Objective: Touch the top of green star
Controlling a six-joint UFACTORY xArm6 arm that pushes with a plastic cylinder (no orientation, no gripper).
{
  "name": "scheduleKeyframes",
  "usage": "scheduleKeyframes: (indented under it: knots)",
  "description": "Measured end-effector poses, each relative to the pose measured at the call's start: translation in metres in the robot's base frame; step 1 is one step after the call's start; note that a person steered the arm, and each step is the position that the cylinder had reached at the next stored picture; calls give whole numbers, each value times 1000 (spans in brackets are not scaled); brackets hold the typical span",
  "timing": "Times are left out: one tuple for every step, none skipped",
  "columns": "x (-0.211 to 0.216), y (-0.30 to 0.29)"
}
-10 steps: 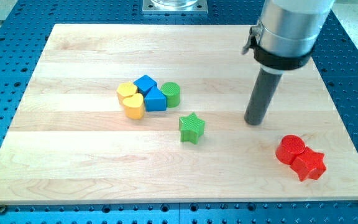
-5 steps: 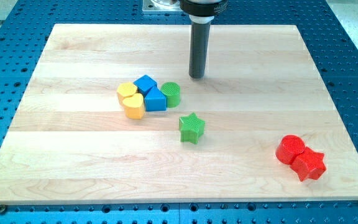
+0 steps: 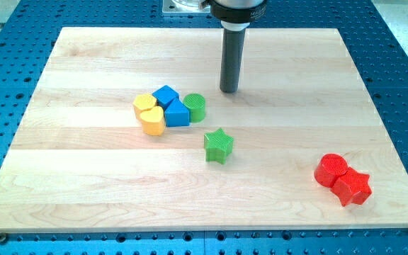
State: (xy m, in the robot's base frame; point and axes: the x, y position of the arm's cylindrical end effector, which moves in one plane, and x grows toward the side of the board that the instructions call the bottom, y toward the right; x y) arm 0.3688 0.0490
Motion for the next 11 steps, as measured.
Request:
scheduleKeyframes:
  knots:
    - [0, 0]
    - [0, 1]
    - [0, 1]
    - [1, 1]
    - [17, 1]
    - [22, -13]
    - [22, -24]
    - [22, 16]
    - [22, 27]
    - [22, 33]
    - [25, 33]
